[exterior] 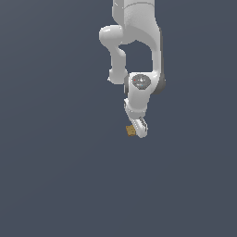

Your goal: Pick up the object and move it to a goal position.

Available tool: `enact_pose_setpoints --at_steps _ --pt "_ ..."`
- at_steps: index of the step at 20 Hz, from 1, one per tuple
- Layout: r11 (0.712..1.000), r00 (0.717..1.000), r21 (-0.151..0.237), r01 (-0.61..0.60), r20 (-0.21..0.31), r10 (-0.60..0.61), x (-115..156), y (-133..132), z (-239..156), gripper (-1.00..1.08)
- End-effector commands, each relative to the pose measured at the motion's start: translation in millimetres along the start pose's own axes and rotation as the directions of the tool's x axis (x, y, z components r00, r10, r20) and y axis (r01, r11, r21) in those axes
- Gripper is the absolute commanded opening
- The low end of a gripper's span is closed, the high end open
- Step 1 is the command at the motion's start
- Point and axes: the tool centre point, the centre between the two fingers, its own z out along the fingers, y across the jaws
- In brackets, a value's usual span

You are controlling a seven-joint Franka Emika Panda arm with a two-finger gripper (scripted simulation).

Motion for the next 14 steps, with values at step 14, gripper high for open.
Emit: enact_pose_setpoints --at_steps 14 --pt "0.995 0.995 0.002 -0.099 -0.005 0.099 -6.2 5.7 7.2 1.0"
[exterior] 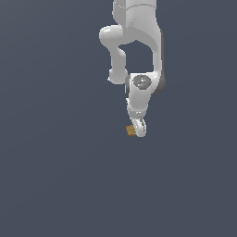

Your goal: Pick up the object and move it to a goal position.

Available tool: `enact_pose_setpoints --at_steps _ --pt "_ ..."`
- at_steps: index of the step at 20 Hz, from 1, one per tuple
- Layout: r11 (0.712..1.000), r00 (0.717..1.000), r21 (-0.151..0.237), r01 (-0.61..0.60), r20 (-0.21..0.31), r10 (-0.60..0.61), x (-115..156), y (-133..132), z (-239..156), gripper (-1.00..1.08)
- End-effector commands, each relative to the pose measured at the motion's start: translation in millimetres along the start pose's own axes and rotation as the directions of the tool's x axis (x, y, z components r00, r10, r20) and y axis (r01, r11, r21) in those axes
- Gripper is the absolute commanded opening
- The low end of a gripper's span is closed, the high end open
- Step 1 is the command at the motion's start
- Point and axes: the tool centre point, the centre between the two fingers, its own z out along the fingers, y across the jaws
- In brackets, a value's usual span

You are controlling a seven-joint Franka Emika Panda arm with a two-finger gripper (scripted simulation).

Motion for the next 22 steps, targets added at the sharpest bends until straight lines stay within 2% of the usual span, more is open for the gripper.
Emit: enact_pose_setpoints --at_steps 1,11,17,18,22 --pt "1.0 1.0 0.0 0.0 0.0 0.0 -0.1 0.2 2.3 1.0" --pt "1.0 1.0 0.0 -0.004 0.0 0.004 0.1 1.3 40.6 1.0" --pt "1.0 1.0 0.0 -0.004 0.0 0.004 -0.3 0.8 50.0 1.0" --pt "1.0 1.0 0.0 -0.004 0.0 0.004 -0.3 0.8 50.0 -1.0" --pt "1.0 1.0 0.0 -0.004 0.0 0.004 -0.3 0.8 50.0 -1.0"
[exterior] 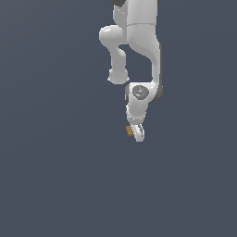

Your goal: Pick up the object and move it to a goal position.

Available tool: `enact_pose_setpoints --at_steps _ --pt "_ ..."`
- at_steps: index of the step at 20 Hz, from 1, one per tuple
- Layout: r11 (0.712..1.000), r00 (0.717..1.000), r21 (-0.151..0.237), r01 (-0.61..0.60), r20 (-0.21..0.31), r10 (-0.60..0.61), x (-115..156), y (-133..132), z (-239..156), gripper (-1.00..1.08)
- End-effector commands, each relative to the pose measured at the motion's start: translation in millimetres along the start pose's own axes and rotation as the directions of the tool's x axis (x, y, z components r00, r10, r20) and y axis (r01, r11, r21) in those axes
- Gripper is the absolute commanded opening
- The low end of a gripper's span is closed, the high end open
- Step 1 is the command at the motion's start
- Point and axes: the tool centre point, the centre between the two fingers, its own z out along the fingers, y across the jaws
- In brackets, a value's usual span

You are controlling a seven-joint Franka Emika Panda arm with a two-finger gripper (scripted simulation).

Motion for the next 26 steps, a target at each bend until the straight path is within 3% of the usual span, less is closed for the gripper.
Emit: enact_pose_setpoints --at_steps 1,14,26 --pt "1.0 1.0 -0.002 0.0 0.0 0.0 -0.1 0.6 1.1 -1.0" --pt "1.0 1.0 0.0 -0.001 0.0 0.001 -5.0 -0.6 -16.7 -1.0" --pt "1.0 1.0 -0.001 -0.002 0.0 0.002 -31.1 -4.2 -106.2 -1.0"
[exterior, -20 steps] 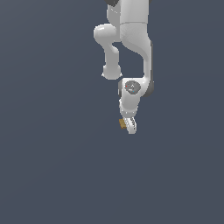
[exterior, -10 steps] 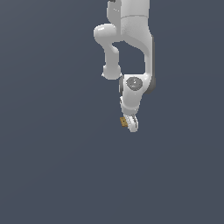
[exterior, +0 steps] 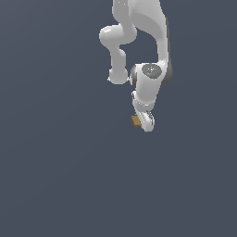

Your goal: Pick up the object and move it to a goal position.

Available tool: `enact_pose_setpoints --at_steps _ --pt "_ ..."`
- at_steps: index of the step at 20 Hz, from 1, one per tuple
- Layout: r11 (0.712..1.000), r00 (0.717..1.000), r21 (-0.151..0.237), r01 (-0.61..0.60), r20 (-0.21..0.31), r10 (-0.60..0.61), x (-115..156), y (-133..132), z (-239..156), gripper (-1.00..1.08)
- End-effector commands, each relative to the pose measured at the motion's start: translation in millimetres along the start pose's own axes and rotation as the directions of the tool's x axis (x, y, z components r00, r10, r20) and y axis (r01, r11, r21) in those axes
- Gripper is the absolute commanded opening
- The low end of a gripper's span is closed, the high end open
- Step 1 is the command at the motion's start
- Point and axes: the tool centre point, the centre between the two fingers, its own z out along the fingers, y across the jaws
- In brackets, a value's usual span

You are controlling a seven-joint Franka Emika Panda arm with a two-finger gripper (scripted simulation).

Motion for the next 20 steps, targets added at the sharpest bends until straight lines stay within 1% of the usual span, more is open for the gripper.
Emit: enact_pose_setpoints --at_steps 1,6,11,15,20 --pt "1.0 1.0 0.001 0.0 0.0 0.0 -7.3 -1.2 -26.0 -1.0" --pt "1.0 1.0 0.001 -0.001 -0.002 0.001 -21.5 -4.1 -75.9 -1.0" --pt "1.0 1.0 0.001 -0.001 -0.003 0.001 -33.1 -7.1 -115.9 -1.0" --pt "1.0 1.0 0.001 0.0 -0.003 0.0 -40.1 -9.3 -138.6 -1.0" --pt "1.0 1.0 0.0 0.001 -0.002 -0.001 -45.5 -11.5 -154.7 -1.0"
